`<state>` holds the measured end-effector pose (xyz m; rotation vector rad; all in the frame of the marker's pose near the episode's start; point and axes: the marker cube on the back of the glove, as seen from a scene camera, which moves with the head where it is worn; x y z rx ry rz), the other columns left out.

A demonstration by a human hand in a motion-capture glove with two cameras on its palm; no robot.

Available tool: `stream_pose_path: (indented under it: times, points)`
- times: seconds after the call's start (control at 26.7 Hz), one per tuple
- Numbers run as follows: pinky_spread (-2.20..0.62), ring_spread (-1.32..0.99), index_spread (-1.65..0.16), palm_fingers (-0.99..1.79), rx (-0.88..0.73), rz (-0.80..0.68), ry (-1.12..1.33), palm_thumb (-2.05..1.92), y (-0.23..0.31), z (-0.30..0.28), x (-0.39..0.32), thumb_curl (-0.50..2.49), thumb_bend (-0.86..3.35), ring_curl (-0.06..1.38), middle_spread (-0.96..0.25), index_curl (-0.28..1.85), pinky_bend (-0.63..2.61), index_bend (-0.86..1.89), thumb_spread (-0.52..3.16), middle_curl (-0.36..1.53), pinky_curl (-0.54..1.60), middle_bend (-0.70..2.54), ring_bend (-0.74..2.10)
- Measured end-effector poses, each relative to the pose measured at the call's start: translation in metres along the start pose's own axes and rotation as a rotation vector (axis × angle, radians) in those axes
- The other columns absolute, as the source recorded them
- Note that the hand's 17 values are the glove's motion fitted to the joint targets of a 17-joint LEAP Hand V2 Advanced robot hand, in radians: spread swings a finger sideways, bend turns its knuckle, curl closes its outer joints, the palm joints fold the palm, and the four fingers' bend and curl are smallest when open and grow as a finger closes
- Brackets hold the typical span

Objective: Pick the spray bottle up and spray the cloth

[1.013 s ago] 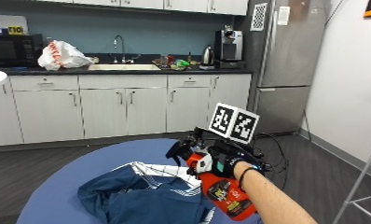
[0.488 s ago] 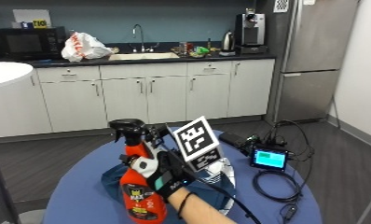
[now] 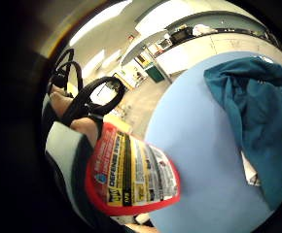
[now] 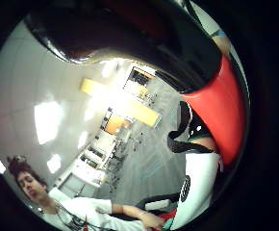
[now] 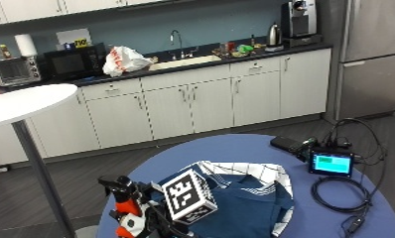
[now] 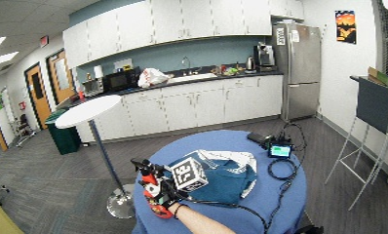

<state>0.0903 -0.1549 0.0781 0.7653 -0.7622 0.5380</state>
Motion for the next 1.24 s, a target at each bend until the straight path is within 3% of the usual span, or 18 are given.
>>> stream_pose_path:
  times: [0.23, 0.45, 0.75, 0.94, 1.24]
  points:
    - [-0.08, -0.10, -0.25, 1.12, -0.052, -0.047, -0.035, 0.98, -0.002, 0.011, -0.003, 0.56, -0.03, 0.39, -0.08, 0.20, 0.54, 0.08, 0.91, 0.44, 0.34, 0.48, 0.60]
    - [-0.01, -0.09, -0.29, 0.88, -0.281, -0.085, -0.007, 0.97, -0.002, 0.012, -0.003, 0.55, -0.02, 0.39, -0.09, 0.18, 0.54, 0.03, 0.95, 0.44, 0.35, 0.44, 0.55]
    - [0.07, -0.07, -0.31, 0.76, -0.501, -0.152, 0.308, 0.96, 0.022, -0.071, 0.032, 0.54, -0.02, 0.36, -0.09, 0.17, 0.52, 0.09, 1.02, 0.42, 0.33, 0.42, 0.46]
    - [0.11, -0.07, -0.32, 0.77, -0.537, -0.193, 0.573, 0.95, 0.052, -0.120, 0.062, 0.53, -0.01, 0.35, -0.09, 0.19, 0.48, 0.13, 1.05, 0.42, 0.31, 0.41, 0.42]
    - [0.16, -0.05, -0.32, 0.76, -0.640, -0.218, 0.752, 0.92, 0.091, -0.155, 0.072, 0.52, -0.02, 0.32, -0.09, 0.25, 0.37, 0.19, 1.09, 0.42, 0.29, 0.40, 0.29]
